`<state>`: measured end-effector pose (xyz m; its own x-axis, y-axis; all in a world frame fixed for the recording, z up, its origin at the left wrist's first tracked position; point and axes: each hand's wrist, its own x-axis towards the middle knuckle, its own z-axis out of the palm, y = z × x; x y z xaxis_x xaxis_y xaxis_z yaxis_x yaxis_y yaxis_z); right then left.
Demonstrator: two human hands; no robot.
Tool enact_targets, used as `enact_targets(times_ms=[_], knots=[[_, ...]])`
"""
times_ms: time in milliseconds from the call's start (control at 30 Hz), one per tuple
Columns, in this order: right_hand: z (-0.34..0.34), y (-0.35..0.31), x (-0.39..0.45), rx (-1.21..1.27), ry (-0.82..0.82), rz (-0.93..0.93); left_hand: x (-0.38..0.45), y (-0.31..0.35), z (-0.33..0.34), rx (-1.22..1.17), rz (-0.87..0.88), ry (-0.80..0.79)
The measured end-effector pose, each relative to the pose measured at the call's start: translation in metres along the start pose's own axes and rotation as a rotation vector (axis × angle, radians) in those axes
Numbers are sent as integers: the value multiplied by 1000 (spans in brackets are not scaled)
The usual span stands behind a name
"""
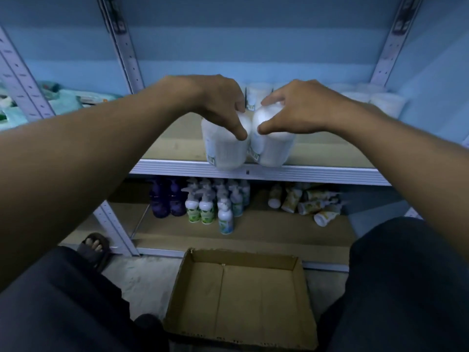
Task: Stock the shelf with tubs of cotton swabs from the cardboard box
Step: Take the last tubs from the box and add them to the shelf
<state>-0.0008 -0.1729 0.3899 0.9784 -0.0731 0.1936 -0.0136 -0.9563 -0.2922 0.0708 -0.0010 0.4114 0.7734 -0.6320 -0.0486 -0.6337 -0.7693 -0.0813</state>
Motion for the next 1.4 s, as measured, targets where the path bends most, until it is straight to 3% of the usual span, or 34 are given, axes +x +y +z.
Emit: enact_targets(times_ms=[400, 867, 1033, 1400], knots=[[11, 7, 53, -98, -85, 47, 52, -13, -4, -35, -20, -85], [42, 26, 81, -35, -105, 20, 89, -36, 19, -145, -63, -161], [36, 31, 74, -15, -139, 19, 86, -46, 25, -143, -28, -78], [53, 31, 52, -119, 15, -32, 64, -45, 47, -207, 103, 84]])
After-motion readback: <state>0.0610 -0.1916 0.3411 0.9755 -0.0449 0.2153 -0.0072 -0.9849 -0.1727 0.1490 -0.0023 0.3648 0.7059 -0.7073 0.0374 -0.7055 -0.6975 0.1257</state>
